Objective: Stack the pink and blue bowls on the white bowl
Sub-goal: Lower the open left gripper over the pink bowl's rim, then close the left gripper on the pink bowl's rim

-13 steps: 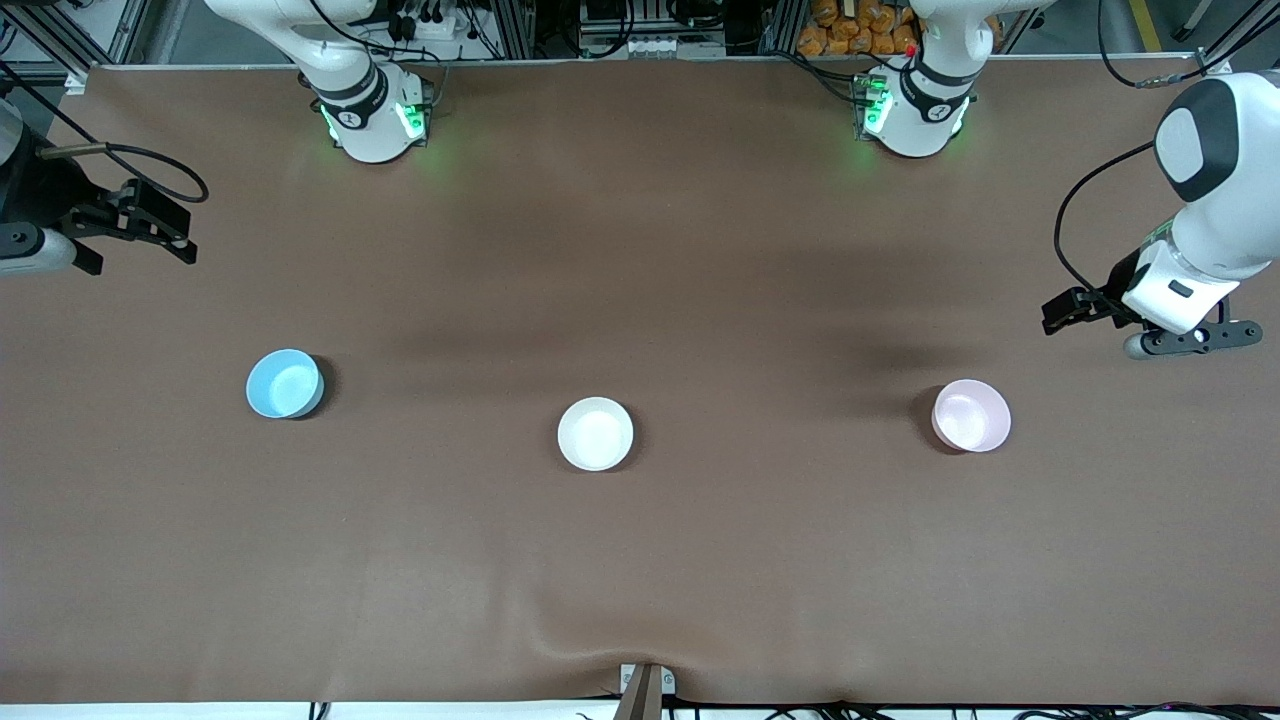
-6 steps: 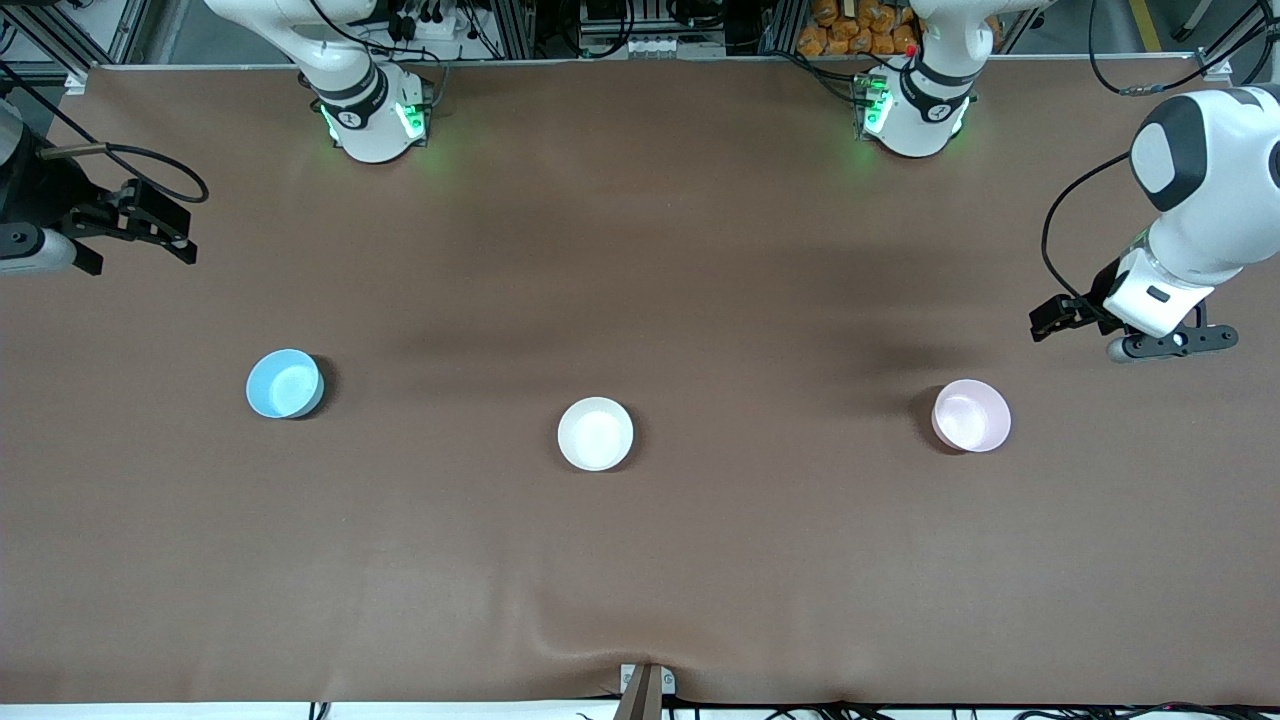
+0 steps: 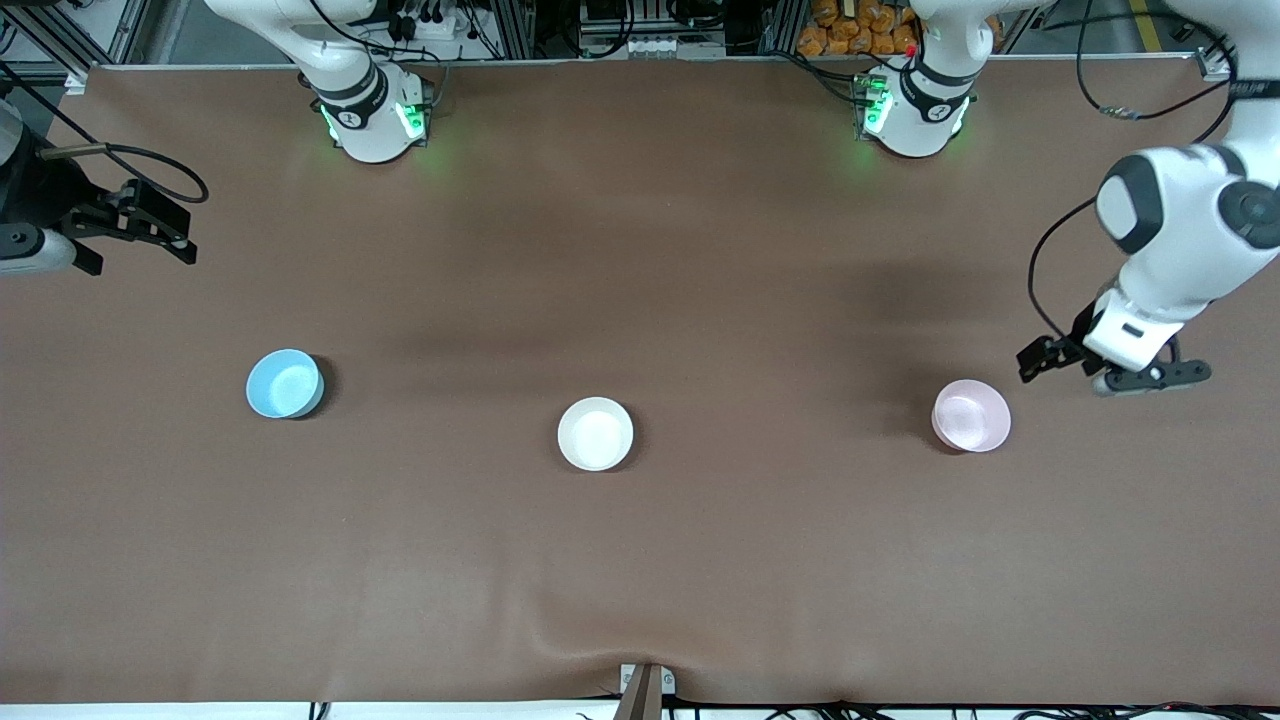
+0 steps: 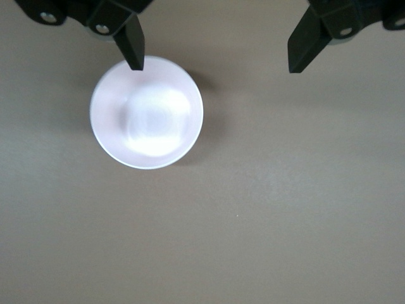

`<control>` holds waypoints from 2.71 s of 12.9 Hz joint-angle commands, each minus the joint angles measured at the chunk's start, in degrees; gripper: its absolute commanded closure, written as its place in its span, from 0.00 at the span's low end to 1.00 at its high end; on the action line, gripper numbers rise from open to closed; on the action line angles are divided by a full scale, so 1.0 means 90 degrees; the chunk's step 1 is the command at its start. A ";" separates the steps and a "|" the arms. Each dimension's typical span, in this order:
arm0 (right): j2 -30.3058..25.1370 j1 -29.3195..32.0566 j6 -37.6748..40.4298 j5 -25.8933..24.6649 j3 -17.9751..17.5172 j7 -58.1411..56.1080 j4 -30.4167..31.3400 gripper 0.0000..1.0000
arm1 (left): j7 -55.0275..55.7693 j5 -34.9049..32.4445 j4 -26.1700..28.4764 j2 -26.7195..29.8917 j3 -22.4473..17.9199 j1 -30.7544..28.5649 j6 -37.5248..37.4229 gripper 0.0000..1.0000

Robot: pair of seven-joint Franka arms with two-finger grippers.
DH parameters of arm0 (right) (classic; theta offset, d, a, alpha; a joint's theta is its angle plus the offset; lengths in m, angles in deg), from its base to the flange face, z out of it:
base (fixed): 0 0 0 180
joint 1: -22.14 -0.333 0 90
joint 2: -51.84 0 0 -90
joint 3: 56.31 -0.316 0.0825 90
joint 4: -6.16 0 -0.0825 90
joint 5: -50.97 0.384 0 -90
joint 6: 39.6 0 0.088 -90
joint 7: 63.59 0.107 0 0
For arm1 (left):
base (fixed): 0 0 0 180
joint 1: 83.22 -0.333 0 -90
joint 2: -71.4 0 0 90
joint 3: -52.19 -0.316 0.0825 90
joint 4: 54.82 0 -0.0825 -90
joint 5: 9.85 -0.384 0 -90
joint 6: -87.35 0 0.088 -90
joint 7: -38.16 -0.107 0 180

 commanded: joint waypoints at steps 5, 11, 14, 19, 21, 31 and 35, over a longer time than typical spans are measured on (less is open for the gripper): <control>0.0085 0.0073 0.0063 0.0059 -0.0041 -0.0093 -0.0166 0.00 | -0.0146 0.0074 -0.0433 -0.1041 0.0044 -0.0072 0.0949 0.00; 0.0075 0.0073 0.0092 0.0059 -0.0041 -0.0093 -0.0166 0.00 | -0.0146 0.0054 -0.0326 -0.1276 0.0044 -0.0072 0.1018 0.24; 0.0075 0.0073 0.0092 0.0059 -0.0041 -0.0093 -0.0166 0.00 | -0.0146 0.0054 -0.0247 -0.1354 0.0044 -0.0082 0.1018 0.35; 0.0075 0.0073 0.0092 0.0059 -0.0041 -0.0093 -0.0166 0.00 | -0.0146 0.0054 -0.0305 -0.1559 0.0054 -0.0072 0.1018 0.51; 0.0075 0.0073 0.0092 0.0059 -0.0041 -0.0093 -0.0166 0.00 | -0.0146 0.0054 -0.0335 -0.1638 0.0054 -0.0062 0.1018 0.58; 0.0075 0.0083 0.0083 0.0108 -0.0041 -0.0093 -0.0166 0.00 | -0.0156 0.0054 -0.0403 -0.1697 0.0073 0.0055 0.1018 1.00; 0.0075 0.0083 0.0073 0.0108 -0.0041 -0.0093 -0.0166 0.00 | -0.0078 0.0054 -0.0481 -0.1521 0.0307 0.0035 0.0901 1.00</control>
